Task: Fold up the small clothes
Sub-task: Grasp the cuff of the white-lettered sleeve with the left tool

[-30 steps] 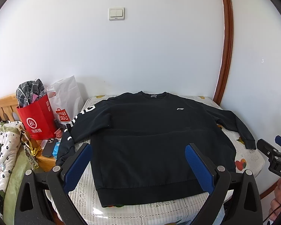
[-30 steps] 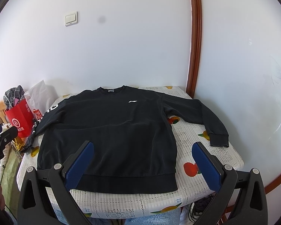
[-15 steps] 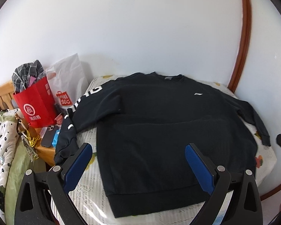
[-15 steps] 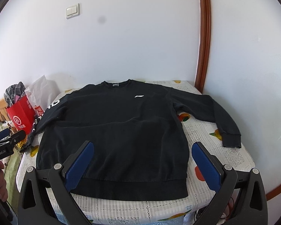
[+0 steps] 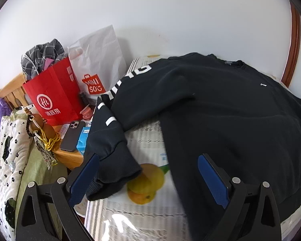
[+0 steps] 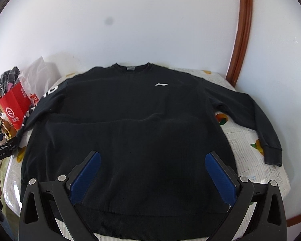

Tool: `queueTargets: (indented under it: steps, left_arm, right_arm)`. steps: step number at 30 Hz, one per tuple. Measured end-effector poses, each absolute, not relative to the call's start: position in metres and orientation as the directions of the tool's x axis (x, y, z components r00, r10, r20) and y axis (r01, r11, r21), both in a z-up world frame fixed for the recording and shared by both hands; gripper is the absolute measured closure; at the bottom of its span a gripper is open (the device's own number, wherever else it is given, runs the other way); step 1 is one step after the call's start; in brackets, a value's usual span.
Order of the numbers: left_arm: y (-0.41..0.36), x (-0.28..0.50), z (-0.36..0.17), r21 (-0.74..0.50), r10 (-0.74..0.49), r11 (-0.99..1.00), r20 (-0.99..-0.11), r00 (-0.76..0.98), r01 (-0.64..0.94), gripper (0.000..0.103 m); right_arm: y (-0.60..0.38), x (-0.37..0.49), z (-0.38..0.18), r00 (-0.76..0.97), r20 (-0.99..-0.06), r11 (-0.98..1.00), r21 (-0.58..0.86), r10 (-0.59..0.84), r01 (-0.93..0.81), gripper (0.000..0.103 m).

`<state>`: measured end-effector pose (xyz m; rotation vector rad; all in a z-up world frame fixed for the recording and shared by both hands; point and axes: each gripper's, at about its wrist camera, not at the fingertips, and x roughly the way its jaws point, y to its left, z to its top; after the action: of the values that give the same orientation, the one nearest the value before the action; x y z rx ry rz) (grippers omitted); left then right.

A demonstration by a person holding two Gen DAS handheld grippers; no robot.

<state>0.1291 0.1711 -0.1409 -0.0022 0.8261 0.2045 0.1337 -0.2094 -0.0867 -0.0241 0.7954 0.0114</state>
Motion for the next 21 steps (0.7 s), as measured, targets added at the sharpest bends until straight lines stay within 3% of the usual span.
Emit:
queueTargets:
  steps: [9, 12, 14, 15, 16, 17, 21]
  left_arm:
    - [0.197, 0.136, -0.176, 0.128, 0.189, 0.982, -0.742, 0.644, -0.14, 0.009]
    - [0.197, 0.146, -0.185, 0.187, 0.249, 0.969, -0.75, 0.613, -0.165, 0.029]
    - [0.201, 0.149, -0.188, 0.179, 0.255, 0.966, -0.755, 0.603, -0.184, 0.06]
    - [0.202, 0.148, -0.186, 0.167, 0.251, 0.967, -0.754, 0.607, -0.192, 0.068]
    - [0.203, 0.148, -0.183, 0.157, 0.247, 0.968, -0.754, 0.609, -0.197, 0.087]
    - [0.204, 0.148, -0.179, 0.162, 0.258, 0.965, -0.749, 0.61, -0.208, 0.096]
    - [0.208, 0.152, -0.153, 0.109, 0.231, 0.968, -0.735, 0.638, -0.224, 0.097]
  right_arm:
    - [-0.186, 0.172, -0.115, 0.647, -0.763, 0.998, -0.041, 0.002, -0.051, 0.001]
    - [-0.184, 0.181, -0.119, 0.635, -0.772, 0.998, -0.035, 0.007, -0.055, 0.001]
    - [-0.182, 0.184, -0.121, 0.629, -0.777, 0.998, -0.033, 0.012, -0.061, 0.001]
    - [-0.183, 0.184, -0.122, 0.628, -0.778, 0.997, -0.036, 0.012, -0.064, 0.001]
    - [-0.184, 0.185, -0.122, 0.628, -0.778, 0.997, -0.04, 0.01, -0.065, 0.001]
    - [-0.185, 0.186, -0.123, 0.628, -0.778, 0.997, -0.043, 0.007, -0.065, 0.001]
    - [-0.198, 0.187, -0.122, 0.64, -0.768, 0.997, -0.034, 0.019, -0.07, 0.002]
